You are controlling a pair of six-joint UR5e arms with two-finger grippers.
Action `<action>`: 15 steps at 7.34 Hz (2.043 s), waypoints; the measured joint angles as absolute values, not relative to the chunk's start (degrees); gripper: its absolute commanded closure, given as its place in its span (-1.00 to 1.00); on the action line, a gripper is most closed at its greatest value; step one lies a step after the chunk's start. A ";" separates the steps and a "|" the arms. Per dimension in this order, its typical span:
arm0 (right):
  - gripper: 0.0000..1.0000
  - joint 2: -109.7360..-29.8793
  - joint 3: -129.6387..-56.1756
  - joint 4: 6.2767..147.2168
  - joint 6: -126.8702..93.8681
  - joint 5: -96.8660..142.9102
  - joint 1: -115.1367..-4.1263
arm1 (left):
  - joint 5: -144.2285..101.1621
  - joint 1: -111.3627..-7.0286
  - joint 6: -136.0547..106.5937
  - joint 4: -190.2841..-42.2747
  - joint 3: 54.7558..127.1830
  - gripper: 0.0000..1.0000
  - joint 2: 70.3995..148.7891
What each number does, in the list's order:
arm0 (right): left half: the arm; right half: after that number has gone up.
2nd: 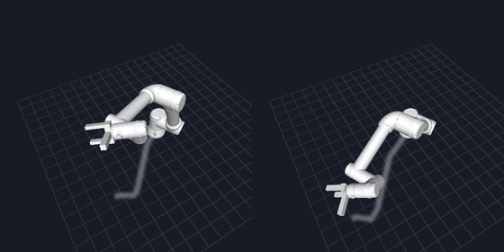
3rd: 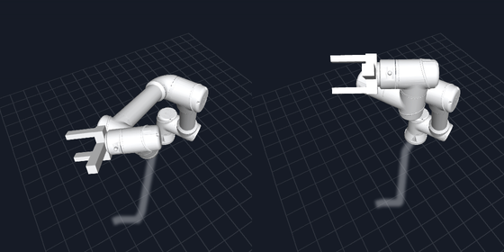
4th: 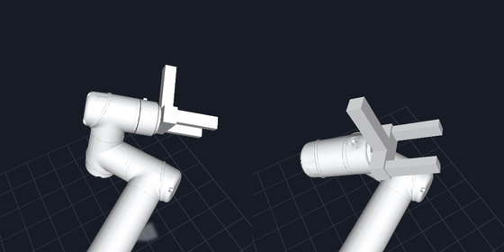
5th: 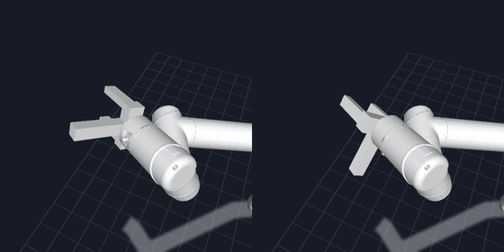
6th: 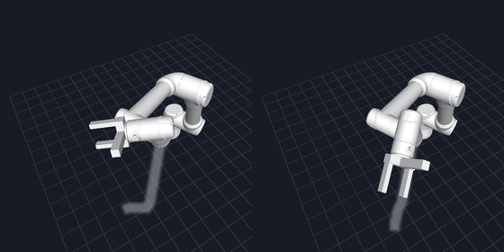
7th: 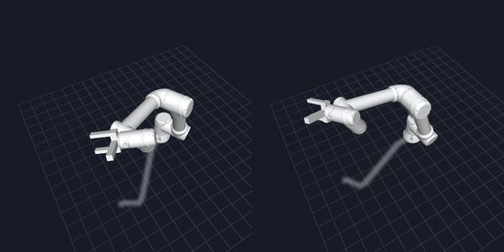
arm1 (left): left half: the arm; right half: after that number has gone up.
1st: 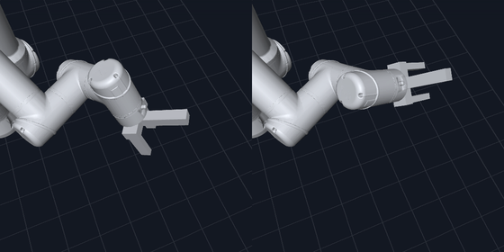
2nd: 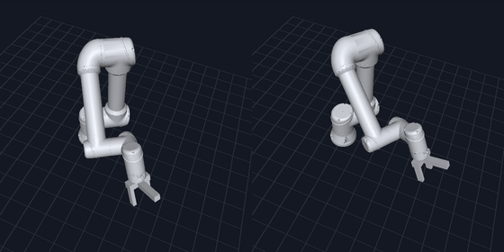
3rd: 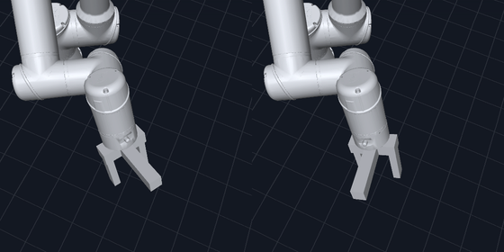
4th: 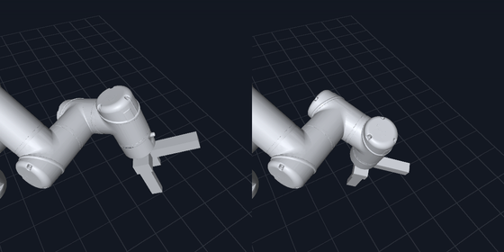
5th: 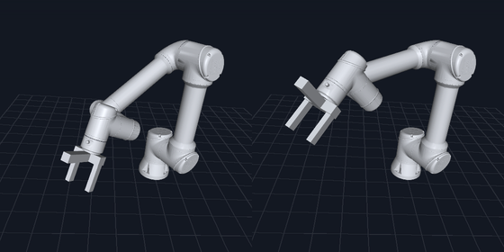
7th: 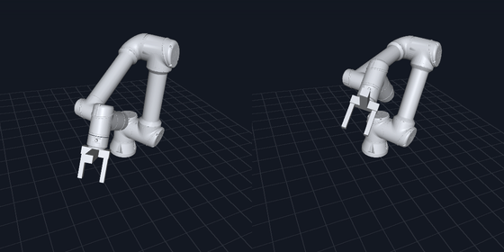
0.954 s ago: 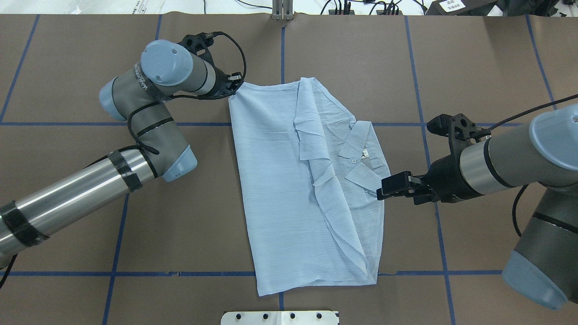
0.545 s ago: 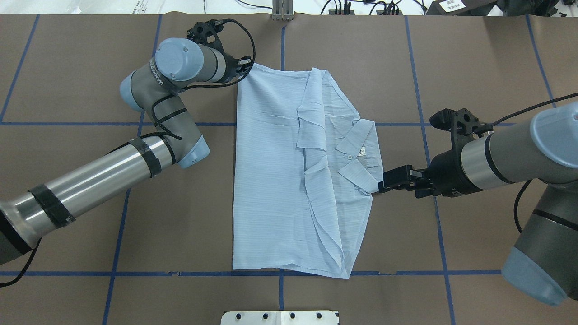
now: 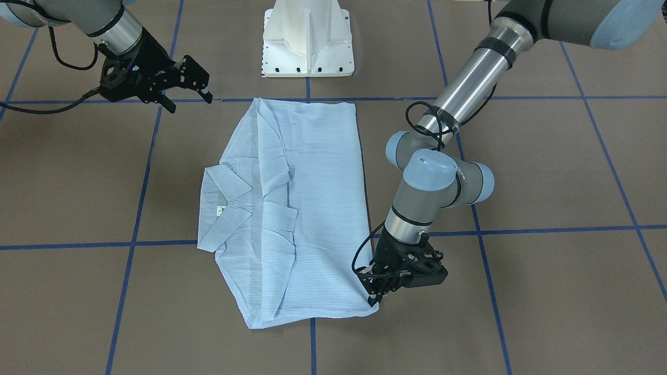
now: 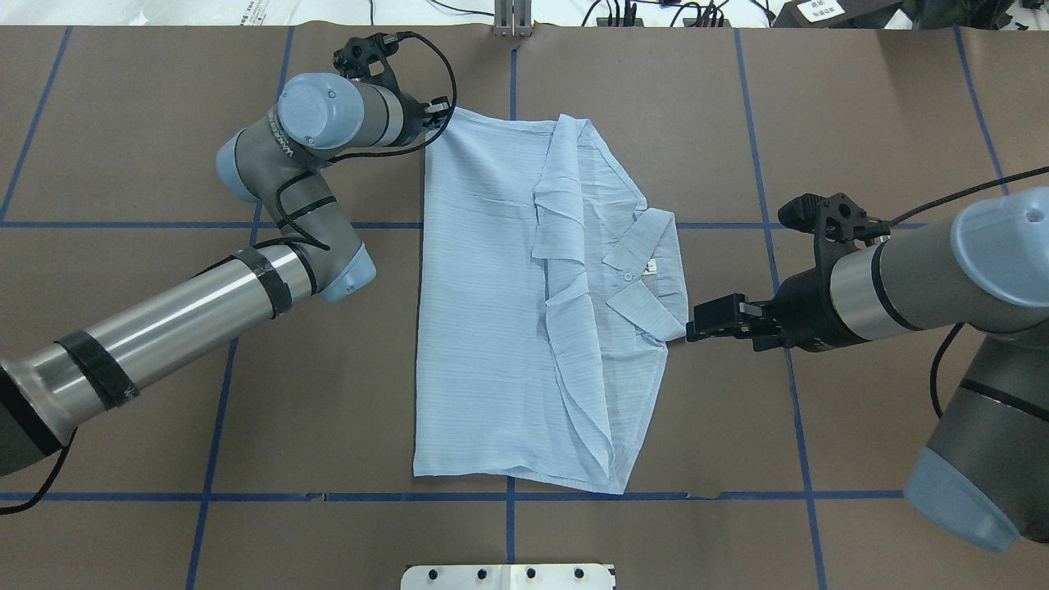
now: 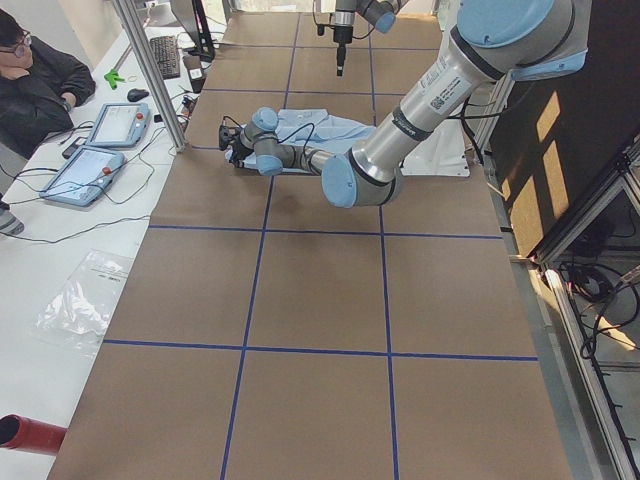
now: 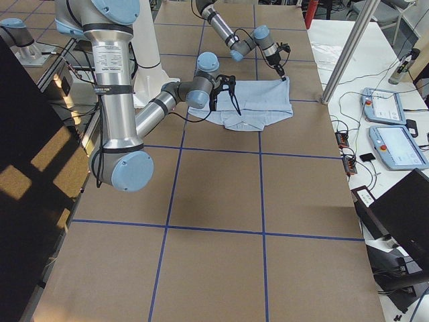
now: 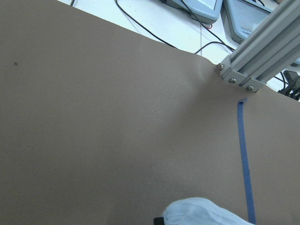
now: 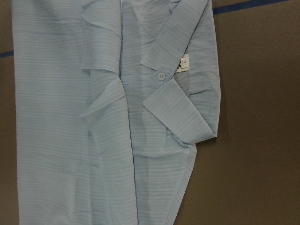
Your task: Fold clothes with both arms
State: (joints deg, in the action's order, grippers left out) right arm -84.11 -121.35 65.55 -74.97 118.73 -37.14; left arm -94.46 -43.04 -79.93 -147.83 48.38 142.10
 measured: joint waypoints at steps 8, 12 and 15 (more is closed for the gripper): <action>-1.00 -67.64 -114.21 84.71 -70.05 104.20 -29.09 | -115.69 -51.77 -79.47 -142.08 75.99 -1.00 122.28; -1.00 -62.14 -107.35 89.97 -61.05 93.72 -18.85 | -118.47 -52.03 -79.53 -138.59 87.98 -1.00 114.09; -1.00 -61.51 -106.05 93.73 -60.22 91.60 -14.86 | -118.26 -51.96 -79.52 -138.52 88.13 -1.00 113.80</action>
